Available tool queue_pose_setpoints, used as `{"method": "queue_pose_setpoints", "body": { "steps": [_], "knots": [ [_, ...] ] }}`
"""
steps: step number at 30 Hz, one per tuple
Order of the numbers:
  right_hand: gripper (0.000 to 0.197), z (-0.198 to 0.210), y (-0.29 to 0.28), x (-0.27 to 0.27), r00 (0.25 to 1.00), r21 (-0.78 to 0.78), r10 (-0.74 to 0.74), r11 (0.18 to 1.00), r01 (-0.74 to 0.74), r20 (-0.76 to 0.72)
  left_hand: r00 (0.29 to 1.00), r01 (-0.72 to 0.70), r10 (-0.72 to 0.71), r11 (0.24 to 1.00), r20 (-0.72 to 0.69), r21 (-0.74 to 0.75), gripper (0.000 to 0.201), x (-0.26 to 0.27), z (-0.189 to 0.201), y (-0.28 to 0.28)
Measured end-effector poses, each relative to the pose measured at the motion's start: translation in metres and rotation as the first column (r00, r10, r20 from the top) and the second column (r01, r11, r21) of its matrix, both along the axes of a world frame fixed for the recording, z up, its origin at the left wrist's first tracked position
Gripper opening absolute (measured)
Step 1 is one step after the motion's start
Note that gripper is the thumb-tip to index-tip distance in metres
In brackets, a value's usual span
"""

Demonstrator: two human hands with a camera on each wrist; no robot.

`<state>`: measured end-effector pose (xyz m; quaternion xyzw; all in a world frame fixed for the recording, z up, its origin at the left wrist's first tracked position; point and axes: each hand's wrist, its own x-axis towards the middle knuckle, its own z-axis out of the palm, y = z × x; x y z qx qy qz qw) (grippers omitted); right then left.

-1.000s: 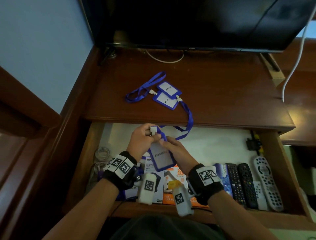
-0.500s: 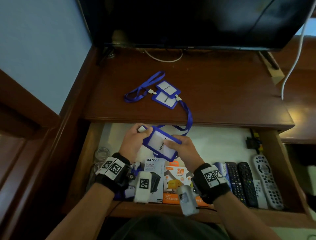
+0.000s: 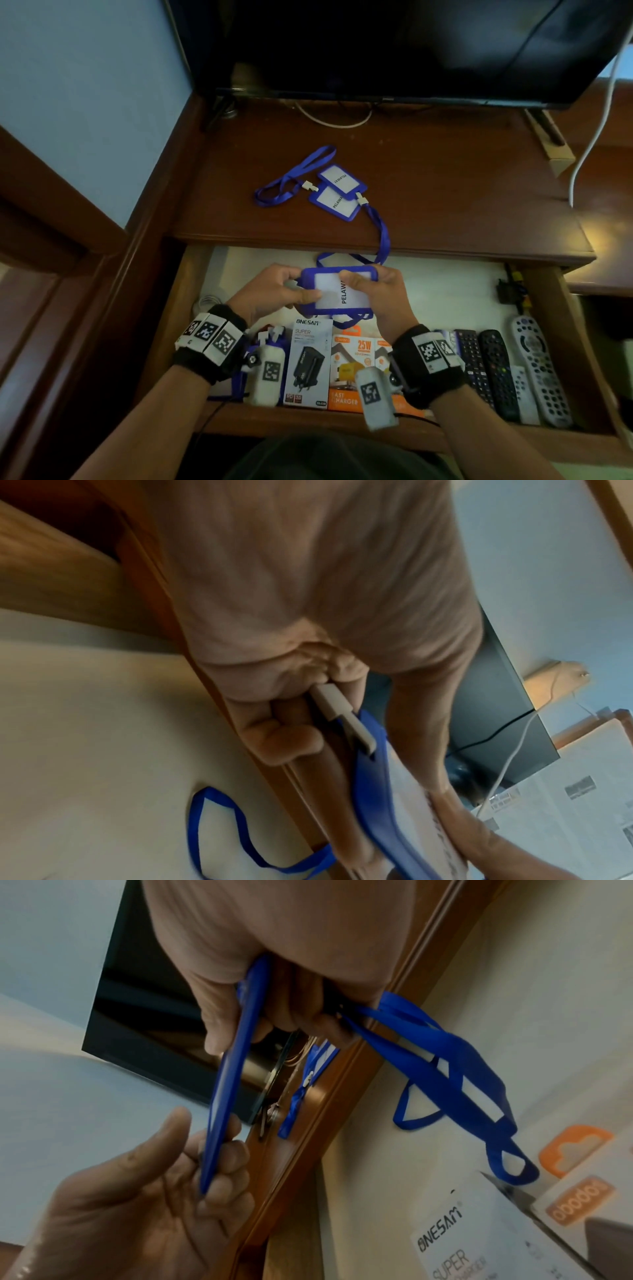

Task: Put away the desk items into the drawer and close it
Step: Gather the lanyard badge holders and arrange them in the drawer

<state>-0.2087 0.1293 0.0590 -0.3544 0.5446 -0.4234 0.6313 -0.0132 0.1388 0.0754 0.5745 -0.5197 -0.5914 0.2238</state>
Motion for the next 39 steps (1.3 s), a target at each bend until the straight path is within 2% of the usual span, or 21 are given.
{"method": "queue_pose_setpoints", "body": {
  "steps": [5, 9, 13, 16, 21, 23, 27, 30, 32, 34, 37, 39],
  "knots": [
    [0.022, 0.000, 0.009, 0.001, 0.997, 0.050, -0.059, 0.997, 0.057, 0.045, 0.994, 0.110, -0.109, 0.986, -0.017, 0.122, 0.023, -0.002, -0.003, 0.002],
    [0.024, -0.001, 0.010, 0.000, 0.994, 0.099, -0.099, 0.991, 0.093, 0.055, 0.983, 0.183, -0.177, 0.963, -0.052, 0.198, 0.046, -0.004, -0.005, 0.004],
    [0.014, 0.003, 0.010, -0.002, 0.995, 0.103, -0.075, 0.992, 0.067, 0.073, 0.985, 0.172, -0.165, 0.970, -0.053, 0.175, 0.041, -0.007, -0.003, 0.005],
    [0.015, 0.003, 0.008, -0.004, 0.999, 0.090, -0.024, 0.996, 0.021, 0.032, 0.989, 0.144, -0.137, 0.976, -0.056, 0.165, 0.023, -0.006, -0.002, 0.002],
    [0.021, -0.004, 0.004, -0.007, 0.990, 0.069, 0.087, 0.994, -0.080, -0.114, 0.999, 0.034, -0.032, 0.994, -0.018, 0.107, 0.015, -0.004, -0.003, -0.002],
    [0.021, -0.005, 0.005, -0.009, 0.986, 0.069, 0.121, 0.991, -0.114, -0.112, 0.995, -0.080, 0.084, 0.994, -0.050, 0.081, 0.014, -0.005, -0.005, -0.002],
    [0.036, -0.006, 0.008, -0.011, 0.964, 0.037, 0.202, 0.979, -0.199, -0.175, 0.939, -0.319, 0.319, 0.947, -0.127, 0.022, 0.016, -0.009, -0.005, -0.004],
    [0.037, -0.006, 0.009, -0.008, 0.940, 0.017, 0.247, 0.968, -0.250, -0.237, 0.907, -0.422, 0.420, 0.903, -0.033, -0.080, 0.014, -0.018, -0.006, -0.007],
    [0.035, -0.005, 0.009, -0.005, 0.925, 0.015, 0.282, 0.958, -0.287, -0.255, 0.896, -0.427, 0.440, 0.891, 0.058, -0.157, 0.013, -0.023, -0.010, -0.009],
    [0.035, -0.003, 0.009, -0.002, 0.910, 0.018, 0.326, 0.943, -0.333, -0.258, 0.901, -0.348, 0.390, 0.912, 0.192, -0.216, 0.011, -0.028, -0.015, -0.010],
    [0.032, 0.002, 0.008, 0.001, 0.885, 0.025, 0.383, 0.920, -0.391, -0.263, 0.875, -0.136, 0.228, 0.962, 0.426, -0.235, 0.014, -0.033, -0.028, -0.007],
    [0.030, 0.004, 0.007, 0.000, 0.868, 0.034, 0.399, 0.913, -0.407, -0.297, 0.853, -0.064, 0.172, 0.971, 0.493, -0.229, 0.019, -0.035, -0.037, -0.005]
  ]
}}
